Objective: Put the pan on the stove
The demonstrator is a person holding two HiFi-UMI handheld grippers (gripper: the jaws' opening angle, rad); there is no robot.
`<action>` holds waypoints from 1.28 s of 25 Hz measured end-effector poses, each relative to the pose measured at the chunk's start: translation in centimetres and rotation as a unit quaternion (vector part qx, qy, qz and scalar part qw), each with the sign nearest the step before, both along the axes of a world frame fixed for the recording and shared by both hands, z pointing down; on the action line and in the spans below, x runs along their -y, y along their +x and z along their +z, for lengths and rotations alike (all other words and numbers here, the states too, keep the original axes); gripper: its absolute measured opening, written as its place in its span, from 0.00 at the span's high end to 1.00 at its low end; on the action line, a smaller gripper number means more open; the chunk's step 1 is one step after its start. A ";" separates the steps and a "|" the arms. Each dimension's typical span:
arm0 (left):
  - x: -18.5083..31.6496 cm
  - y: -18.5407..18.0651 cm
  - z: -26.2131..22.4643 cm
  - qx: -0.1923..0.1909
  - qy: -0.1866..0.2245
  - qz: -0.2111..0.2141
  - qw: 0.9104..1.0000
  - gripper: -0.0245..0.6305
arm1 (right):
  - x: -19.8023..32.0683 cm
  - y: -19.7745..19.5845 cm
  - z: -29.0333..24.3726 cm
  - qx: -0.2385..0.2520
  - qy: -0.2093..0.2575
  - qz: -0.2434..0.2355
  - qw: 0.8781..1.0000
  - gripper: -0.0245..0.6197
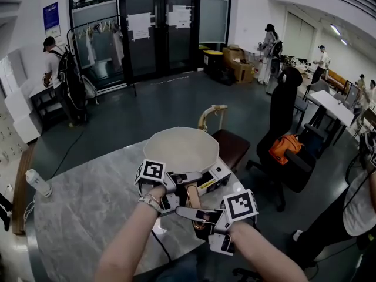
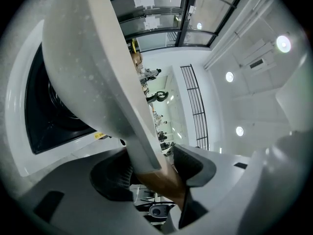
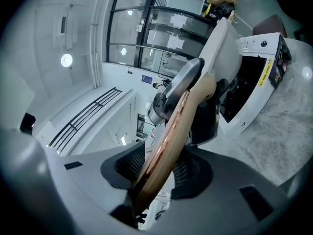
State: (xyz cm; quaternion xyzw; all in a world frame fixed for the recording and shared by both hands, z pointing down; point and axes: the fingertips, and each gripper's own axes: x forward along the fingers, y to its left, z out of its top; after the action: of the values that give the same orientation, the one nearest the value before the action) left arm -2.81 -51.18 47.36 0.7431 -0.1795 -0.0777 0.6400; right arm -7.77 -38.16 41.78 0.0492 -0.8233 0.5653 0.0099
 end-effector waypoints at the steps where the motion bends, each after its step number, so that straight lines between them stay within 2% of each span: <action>1: -0.2 0.0 0.3 0.003 0.000 0.006 1.000 0.57 | -0.2 0.1 0.4 -0.008 0.000 -0.002 1.000 0.71; 4: -0.6 0.2 1.0 0.012 -0.004 0.020 1.000 0.56 | -0.6 0.4 1.5 -0.030 -0.009 -0.006 0.999 0.72; 7: -0.8 0.3 1.2 0.021 -0.003 0.024 0.999 0.56 | -0.7 0.3 1.6 -0.020 0.008 -0.016 1.000 0.73; 10: -0.9 0.2 1.8 0.041 0.000 0.031 0.999 0.56 | -0.8 0.4 2.4 -0.020 0.000 -0.017 1.000 0.74; 19: -2.0 -0.2 1.8 0.071 0.034 0.056 0.995 0.52 | -1.2 0.6 3.5 -0.023 -0.024 -0.023 0.999 0.76; 25: -1.9 -2.9 2.0 0.084 0.036 0.015 0.996 0.53 | -1.3 1.2 5.5 -0.048 -0.045 -0.015 0.998 0.80; 32: -2.8 -3.7 2.7 0.112 0.036 0.004 0.993 0.63 | -1.7 0.7 6.7 -0.061 -0.064 -0.018 0.996 0.80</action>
State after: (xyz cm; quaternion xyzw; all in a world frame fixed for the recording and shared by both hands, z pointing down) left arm -6.54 -48.40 50.03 0.7704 -0.2447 0.0021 0.5888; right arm -7.07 -36.42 48.43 0.0681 -0.7842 0.6125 0.0730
